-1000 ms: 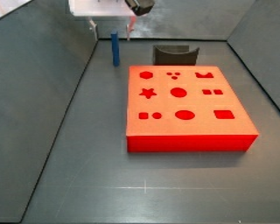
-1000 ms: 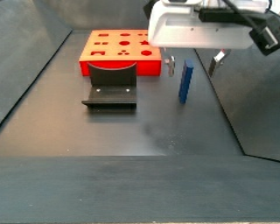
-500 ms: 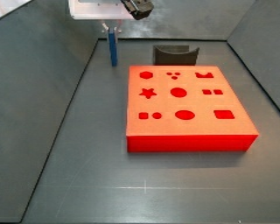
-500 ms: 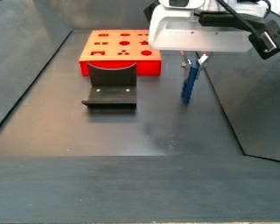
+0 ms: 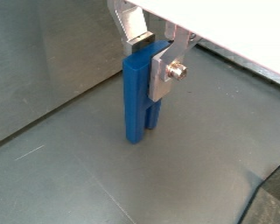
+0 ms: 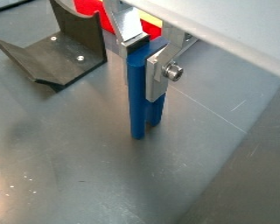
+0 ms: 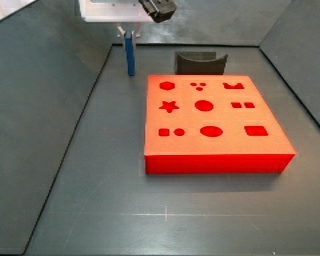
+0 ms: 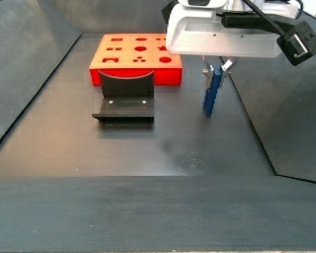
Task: Pick up the square-circle object. Move up. Rotate the square-circle object. Move to above the board. Insert the square-circle object.
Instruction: Pick up the square-circle object, then move up, then rotate the square-circle object.
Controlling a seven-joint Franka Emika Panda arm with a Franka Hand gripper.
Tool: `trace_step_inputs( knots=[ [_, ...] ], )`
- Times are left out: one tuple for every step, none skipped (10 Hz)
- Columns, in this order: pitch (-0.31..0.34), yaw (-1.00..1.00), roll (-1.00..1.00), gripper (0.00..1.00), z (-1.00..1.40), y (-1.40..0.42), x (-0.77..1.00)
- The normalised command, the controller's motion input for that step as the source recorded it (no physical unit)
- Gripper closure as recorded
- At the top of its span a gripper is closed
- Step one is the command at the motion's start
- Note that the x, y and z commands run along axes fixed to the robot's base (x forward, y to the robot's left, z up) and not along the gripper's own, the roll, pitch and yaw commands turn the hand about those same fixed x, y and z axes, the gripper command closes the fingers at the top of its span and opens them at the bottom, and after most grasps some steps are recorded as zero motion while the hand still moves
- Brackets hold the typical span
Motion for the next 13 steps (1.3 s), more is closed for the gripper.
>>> trace_step_inputs(
  knots=[
    [0.0,0.0,0.0,1.0,0.0,0.0,0.0],
    [0.0,0.0,0.0,1.0,0.0,0.0,0.0],
    [0.0,0.0,0.0,1.0,0.0,0.0,0.0],
    [0.0,0.0,0.0,1.0,0.83,0.0,0.0],
    [-0.014,0.02,0.0,1.0,0.83,-0.05,0.03],
    [0.008,0.03,0.01,1.0,0.73,-0.06,0.01],
    [0.019,0.03,0.02,1.0,0.6,-0.04,0.0],
    [0.033,0.02,0.04,1.0,0.41,-0.02,-0.01],
    [0.038,0.02,0.05,1.0,0.3,-0.01,-0.01],
    [0.0,0.0,0.0,1.0,1.0,-0.23,0.27],
    [0.013,0.0,0.01,1.0,1.0,-0.24,0.28],
    [0.073,0.01,0.02,1.0,1.0,-0.21,0.25],
    [0.083,0.01,0.02,1.0,1.0,-0.18,0.22]
  ],
)
